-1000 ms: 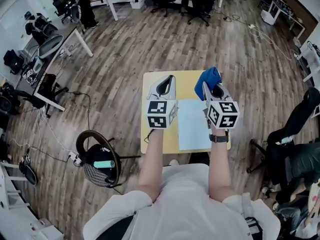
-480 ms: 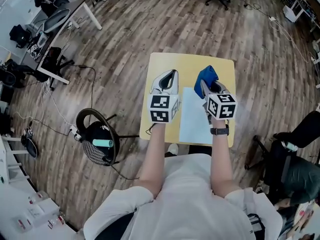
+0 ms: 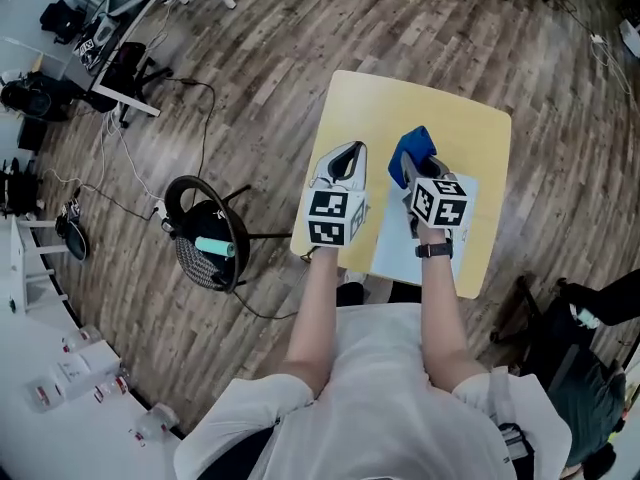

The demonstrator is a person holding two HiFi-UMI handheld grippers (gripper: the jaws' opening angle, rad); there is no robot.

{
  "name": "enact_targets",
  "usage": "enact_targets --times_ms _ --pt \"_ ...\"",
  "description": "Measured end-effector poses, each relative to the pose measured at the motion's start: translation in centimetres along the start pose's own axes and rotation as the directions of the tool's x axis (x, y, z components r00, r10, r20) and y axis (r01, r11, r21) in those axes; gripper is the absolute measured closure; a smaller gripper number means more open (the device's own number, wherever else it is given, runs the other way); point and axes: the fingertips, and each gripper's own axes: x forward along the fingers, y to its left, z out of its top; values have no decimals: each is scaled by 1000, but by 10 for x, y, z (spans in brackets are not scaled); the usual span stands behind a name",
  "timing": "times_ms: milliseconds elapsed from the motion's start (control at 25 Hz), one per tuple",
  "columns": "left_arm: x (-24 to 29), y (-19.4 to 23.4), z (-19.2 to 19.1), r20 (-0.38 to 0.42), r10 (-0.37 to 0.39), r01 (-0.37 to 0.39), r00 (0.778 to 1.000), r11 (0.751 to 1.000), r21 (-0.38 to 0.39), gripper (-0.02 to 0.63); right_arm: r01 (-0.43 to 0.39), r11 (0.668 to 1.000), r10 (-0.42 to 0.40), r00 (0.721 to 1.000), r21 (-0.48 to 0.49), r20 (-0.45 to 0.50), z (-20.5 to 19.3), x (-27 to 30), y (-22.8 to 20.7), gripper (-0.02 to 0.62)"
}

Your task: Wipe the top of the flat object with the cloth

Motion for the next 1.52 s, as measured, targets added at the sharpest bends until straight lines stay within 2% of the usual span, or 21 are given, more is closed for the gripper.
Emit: enact_targets --times_ms 200,360,560,840,1040,1320,1520 --pt "5 13 -24 -53 42 -44 998 999 -24 601 -18 1000 19 999 20 -45 -22 39 0 528" --pt "14 7 -35 -79 31 -34 996 999 -28 601 7 1000 -6 996 3 -90 -36 56 -14 528" --pt "25 -6 -48 -104 0 -3 995 1000 -28 601 65 998 -64 990 7 -126 -50 52 -40 528" --pt "41 -30 -50 -109 -63 61 992 998 -28 601 180 983 -177 978 24 -111 -56 23 -84 528" --pt "49 -48 -46 -103 -118 116 988 993 -25 601 295 952 -289 954 78 -84 -62 -14 -122 528" --pt "59 -87 -39 -100 -209 209 973 978 -9 601 440 886 -436 898 145 -59 -70 -70 -185 528" --pt "59 -98 -38 -124 -229 231 966 973 3 601 497 858 -494 868 127 -58 -70 -100 -213 528"
